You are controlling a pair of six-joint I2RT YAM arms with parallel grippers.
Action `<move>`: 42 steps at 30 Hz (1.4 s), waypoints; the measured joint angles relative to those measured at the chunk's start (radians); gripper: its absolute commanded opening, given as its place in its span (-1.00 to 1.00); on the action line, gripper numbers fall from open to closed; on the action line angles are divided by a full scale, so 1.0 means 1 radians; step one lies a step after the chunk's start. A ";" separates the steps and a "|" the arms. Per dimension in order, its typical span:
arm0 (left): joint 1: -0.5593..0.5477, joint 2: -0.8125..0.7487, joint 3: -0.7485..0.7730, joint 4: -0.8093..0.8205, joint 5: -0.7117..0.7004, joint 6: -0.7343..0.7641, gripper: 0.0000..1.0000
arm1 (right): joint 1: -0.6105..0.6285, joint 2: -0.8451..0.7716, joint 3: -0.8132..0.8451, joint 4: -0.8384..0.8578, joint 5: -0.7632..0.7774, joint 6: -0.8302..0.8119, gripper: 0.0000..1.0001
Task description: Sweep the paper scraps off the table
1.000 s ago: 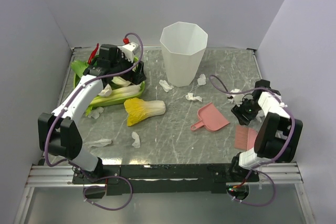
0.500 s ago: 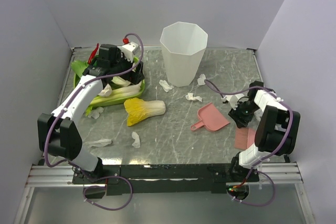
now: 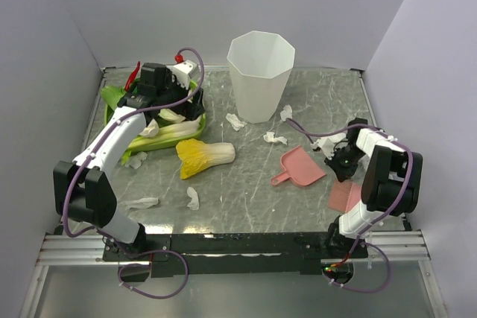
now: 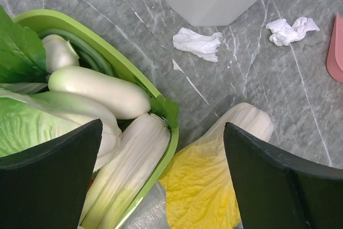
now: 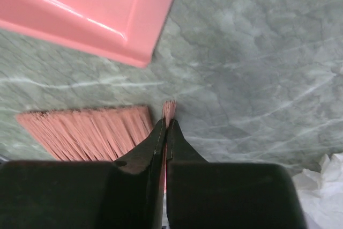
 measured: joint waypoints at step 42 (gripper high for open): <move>-0.104 0.076 0.243 0.099 0.420 0.114 0.96 | 0.499 0.099 1.208 -0.446 -0.375 0.317 -1.00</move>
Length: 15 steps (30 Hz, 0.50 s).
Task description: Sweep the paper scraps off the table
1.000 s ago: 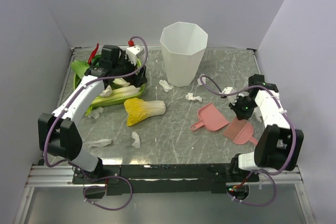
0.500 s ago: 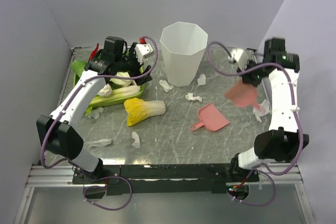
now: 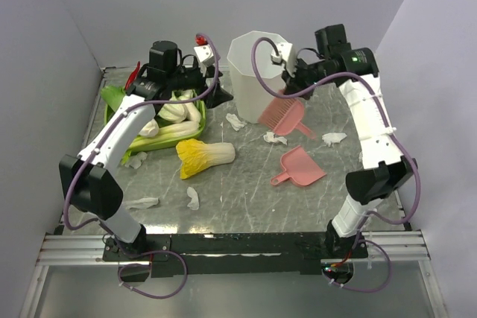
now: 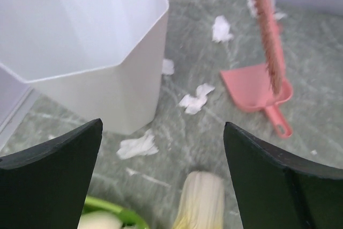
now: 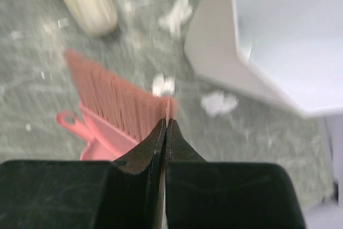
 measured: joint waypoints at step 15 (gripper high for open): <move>-0.021 0.031 0.037 0.070 0.111 -0.126 0.87 | 0.200 0.145 0.098 0.261 -0.092 0.217 -1.00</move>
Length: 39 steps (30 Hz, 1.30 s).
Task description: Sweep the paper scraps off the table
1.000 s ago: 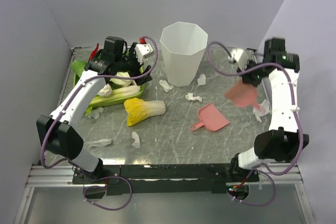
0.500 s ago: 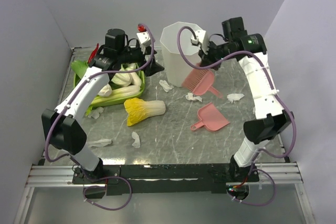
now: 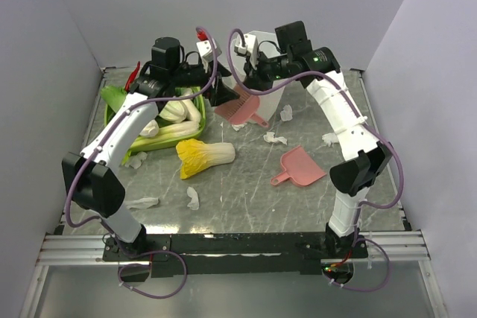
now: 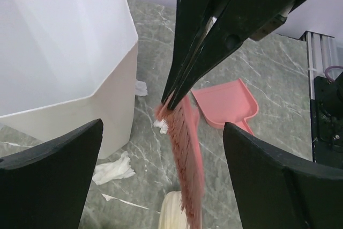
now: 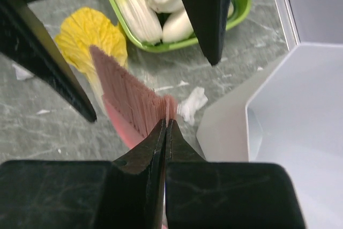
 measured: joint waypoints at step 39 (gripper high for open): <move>0.240 0.065 -0.054 0.669 0.378 -0.916 -0.99 | -0.208 -0.146 -0.335 0.377 -0.434 0.543 0.79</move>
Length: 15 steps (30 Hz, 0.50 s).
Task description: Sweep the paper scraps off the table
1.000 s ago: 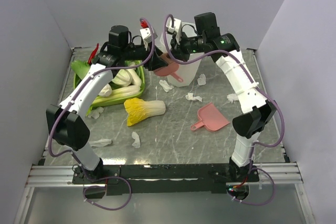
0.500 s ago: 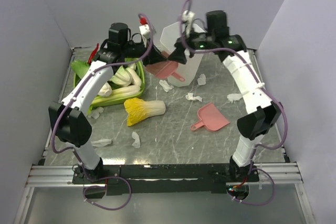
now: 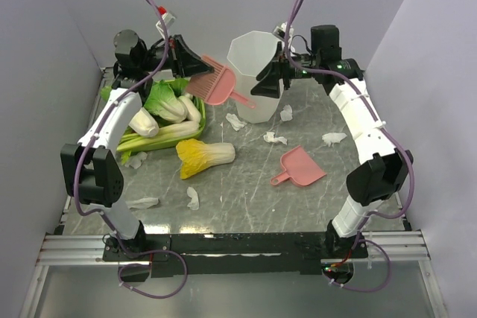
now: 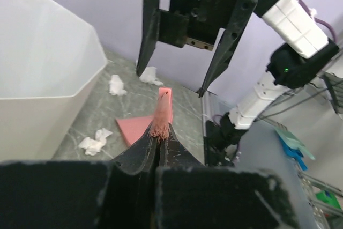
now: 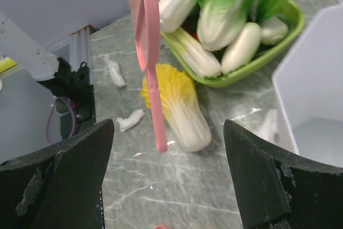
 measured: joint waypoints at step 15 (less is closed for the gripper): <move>0.001 0.000 0.049 0.072 0.040 -0.115 -0.99 | 0.080 0.085 0.004 0.009 -0.055 0.001 -0.34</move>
